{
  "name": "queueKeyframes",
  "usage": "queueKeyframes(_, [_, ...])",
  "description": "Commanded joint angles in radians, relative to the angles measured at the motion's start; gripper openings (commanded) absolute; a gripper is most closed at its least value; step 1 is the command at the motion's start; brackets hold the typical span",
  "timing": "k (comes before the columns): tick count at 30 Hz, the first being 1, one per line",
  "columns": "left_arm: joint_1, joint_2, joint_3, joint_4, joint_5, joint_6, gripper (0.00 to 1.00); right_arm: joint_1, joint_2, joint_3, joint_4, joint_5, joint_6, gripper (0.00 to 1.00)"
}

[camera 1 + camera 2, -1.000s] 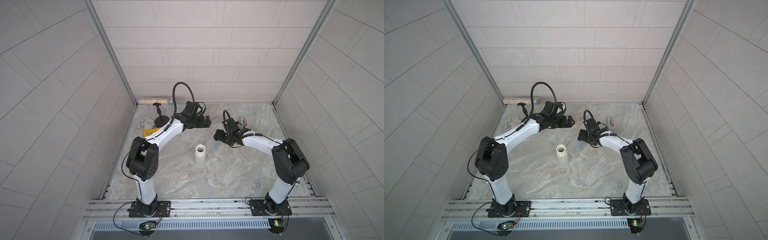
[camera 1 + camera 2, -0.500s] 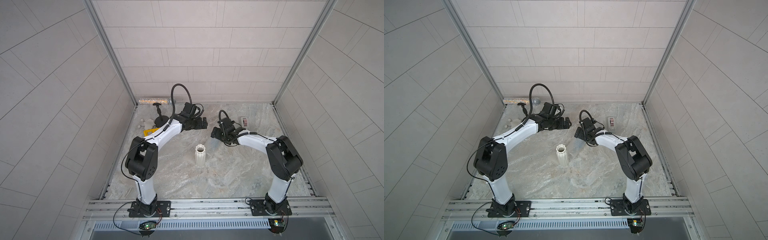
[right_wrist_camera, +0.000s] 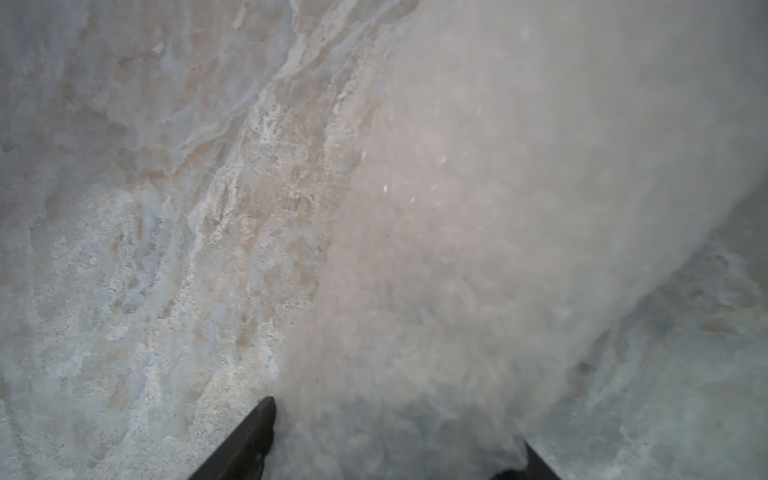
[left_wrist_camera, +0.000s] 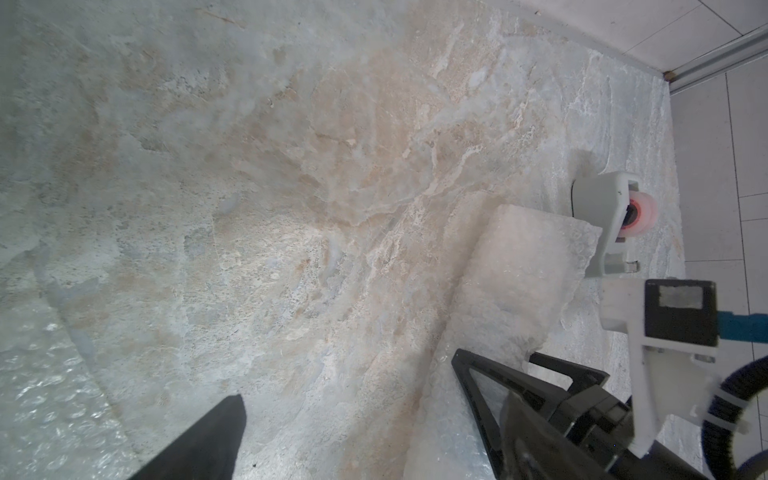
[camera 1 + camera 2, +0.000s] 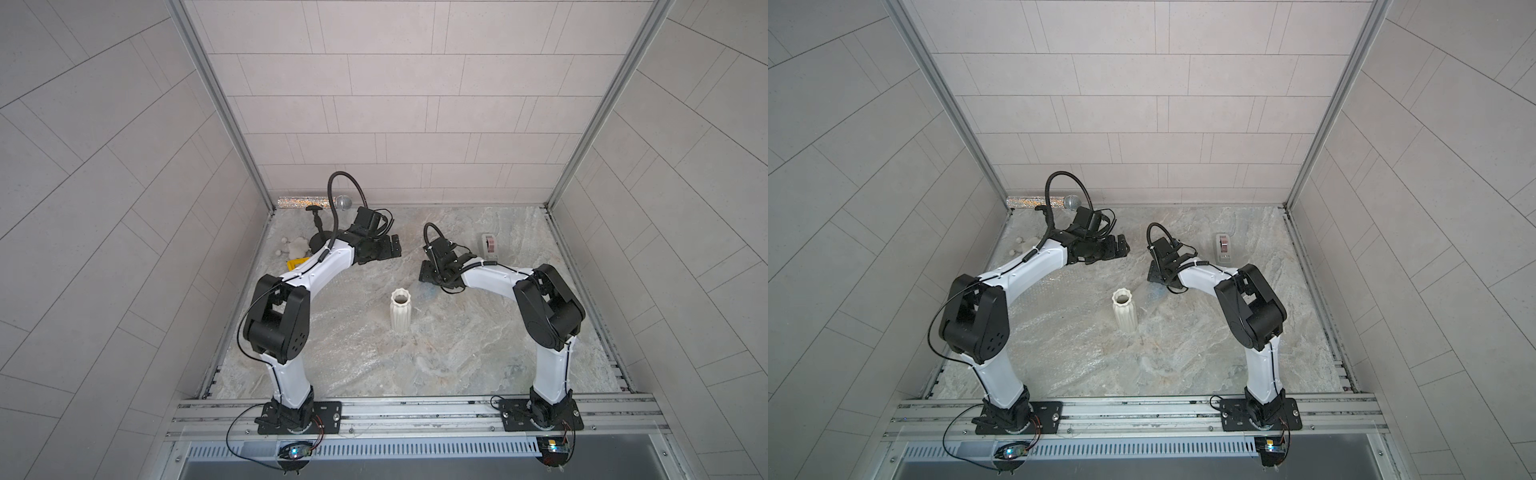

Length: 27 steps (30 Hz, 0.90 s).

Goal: Wrap vases in bubble wrap
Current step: Adjust the wrapped vase at the center of the board.

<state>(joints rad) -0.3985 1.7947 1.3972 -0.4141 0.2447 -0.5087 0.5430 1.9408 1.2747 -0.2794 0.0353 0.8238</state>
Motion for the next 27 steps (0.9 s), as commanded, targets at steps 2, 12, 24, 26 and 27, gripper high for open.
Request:
queueKeyframes(2, [0.013,-0.038,-0.02,0.008,-0.005,-0.006,1.0,-0.038,0.021,-0.021,-0.09,0.051,-0.13,0.65])
queueKeyframes(12, [0.029,-0.06,-0.054,0.019,-0.016,-0.015,1.0,-0.106,-0.033,-0.026,-0.114,0.016,-0.361,0.65])
queueKeyframes(24, [0.041,-0.123,-0.065,0.006,-0.025,-0.018,1.0,-0.112,-0.285,-0.044,-0.178,-0.014,-0.387,0.95])
queueKeyframes(26, [0.043,-0.14,-0.071,0.0,-0.028,-0.019,1.0,-0.109,-0.313,-0.046,-0.182,-0.061,-0.409,0.95])
queueKeyframes(27, [0.045,-0.148,-0.076,-0.001,-0.028,-0.02,1.0,-0.109,-0.326,-0.052,-0.176,-0.087,-0.421,0.95])
